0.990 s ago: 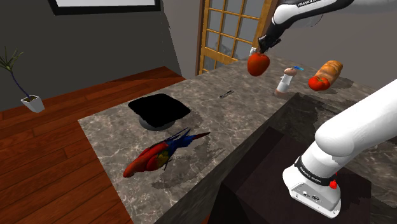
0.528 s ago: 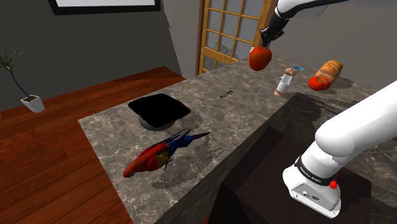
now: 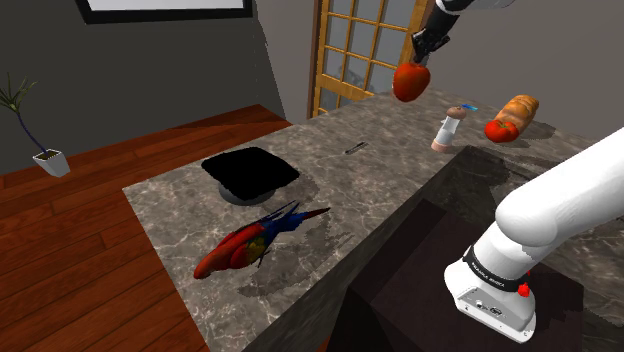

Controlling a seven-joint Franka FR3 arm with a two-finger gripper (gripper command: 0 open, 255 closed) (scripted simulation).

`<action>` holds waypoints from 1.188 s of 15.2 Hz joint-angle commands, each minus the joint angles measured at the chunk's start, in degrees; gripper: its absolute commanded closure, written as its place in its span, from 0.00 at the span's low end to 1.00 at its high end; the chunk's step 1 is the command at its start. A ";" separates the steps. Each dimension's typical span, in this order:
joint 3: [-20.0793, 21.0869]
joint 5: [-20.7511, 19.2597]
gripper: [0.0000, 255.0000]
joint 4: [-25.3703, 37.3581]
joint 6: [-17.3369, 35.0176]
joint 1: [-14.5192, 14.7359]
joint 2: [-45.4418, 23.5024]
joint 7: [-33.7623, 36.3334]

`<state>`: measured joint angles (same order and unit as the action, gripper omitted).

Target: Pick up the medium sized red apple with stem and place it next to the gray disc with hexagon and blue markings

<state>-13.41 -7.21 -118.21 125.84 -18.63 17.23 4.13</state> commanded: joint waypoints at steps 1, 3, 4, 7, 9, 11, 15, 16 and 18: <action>1.68 -0.87 1.00 -1.37 -0.79 0.34 1.97 2.38; 3.88 -1.74 1.00 -3.33 -1.22 0.80 4.03 5.43; 5.00 -2.08 1.00 -4.20 -1.47 1.04 4.99 6.93; 8.36 -2.79 1.00 -6.44 -2.35 1.84 7.53 11.34; 10.64 -3.04 1.00 -7.60 -3.03 2.44 8.96 14.23; 12.92 -3.14 1.00 -8.50 -3.76 3.09 10.16 17.09; 17.54 -3.02 1.00 -9.52 -5.37 4.51 11.86 22.75; 18.71 -2.94 1.00 -9.61 -5.79 4.87 12.14 24.16; 21.08 -2.74 1.00 -9.59 -6.65 5.59 12.51 26.96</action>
<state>6.30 -10.01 -127.55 119.37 -13.44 29.57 29.33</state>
